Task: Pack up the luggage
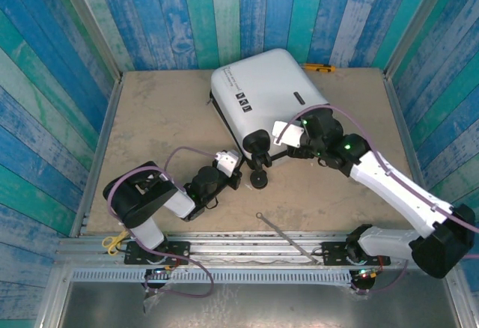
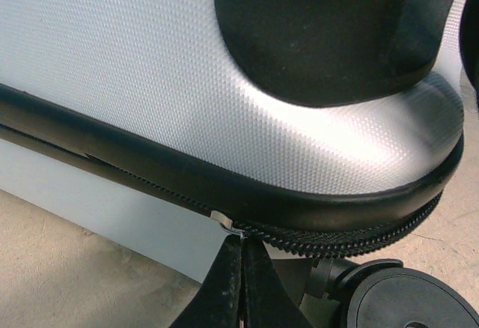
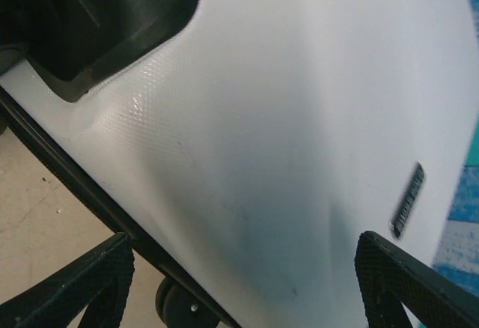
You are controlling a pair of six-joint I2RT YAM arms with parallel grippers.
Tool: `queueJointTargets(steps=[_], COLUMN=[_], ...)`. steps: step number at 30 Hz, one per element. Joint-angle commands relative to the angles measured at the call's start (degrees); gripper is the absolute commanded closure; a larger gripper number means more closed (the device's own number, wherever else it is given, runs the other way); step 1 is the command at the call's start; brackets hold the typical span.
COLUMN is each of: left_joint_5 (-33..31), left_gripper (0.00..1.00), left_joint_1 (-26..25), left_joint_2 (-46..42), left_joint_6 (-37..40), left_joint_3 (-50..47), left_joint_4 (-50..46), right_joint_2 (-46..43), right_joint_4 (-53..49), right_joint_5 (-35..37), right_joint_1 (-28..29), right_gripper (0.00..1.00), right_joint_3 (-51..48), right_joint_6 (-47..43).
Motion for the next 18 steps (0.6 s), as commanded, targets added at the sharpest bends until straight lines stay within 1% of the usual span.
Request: queueJointTargets(steps=[1,3,7,12,18], left_joint_5=[3.4,3.5,4.2,6.0,6.0], left_gripper=[1.00,1.00,1.00,1.00,1.00], left_joint_1=[-0.5,-0.5,-0.5,-0.5,-1.6], left_joint_2=[-1.2,-1.6,-2.1,-1.9,-1.9], left_joint_6=[0.9,1.1,1.6,2.8,5.6], left_joint_3=[-0.8,-1.2,-1.3,-0.9,-0.6], left_joint_4=[-3.8,-3.6,-4.2,-6.0,-8.3], right_joint_2=[2.3,3.4,6.4,11.7,14.2], right_joint_4=[0.9,1.3,2.1,0.5,0.3], right_joint_5=[-2.1,-3.4,-3.3,-4.0,-5.5], right_joint_1=[-0.2,-0.5,-0.6,-0.7,-0.7], right_gripper=[0.20,0.20,0.21,0.24,0.27], right_joint_3=[0.0,0.5,2.3,6.6,7.6], right_joint_6=[-5.8,-6.0,-6.0,-3.3,-0.9])
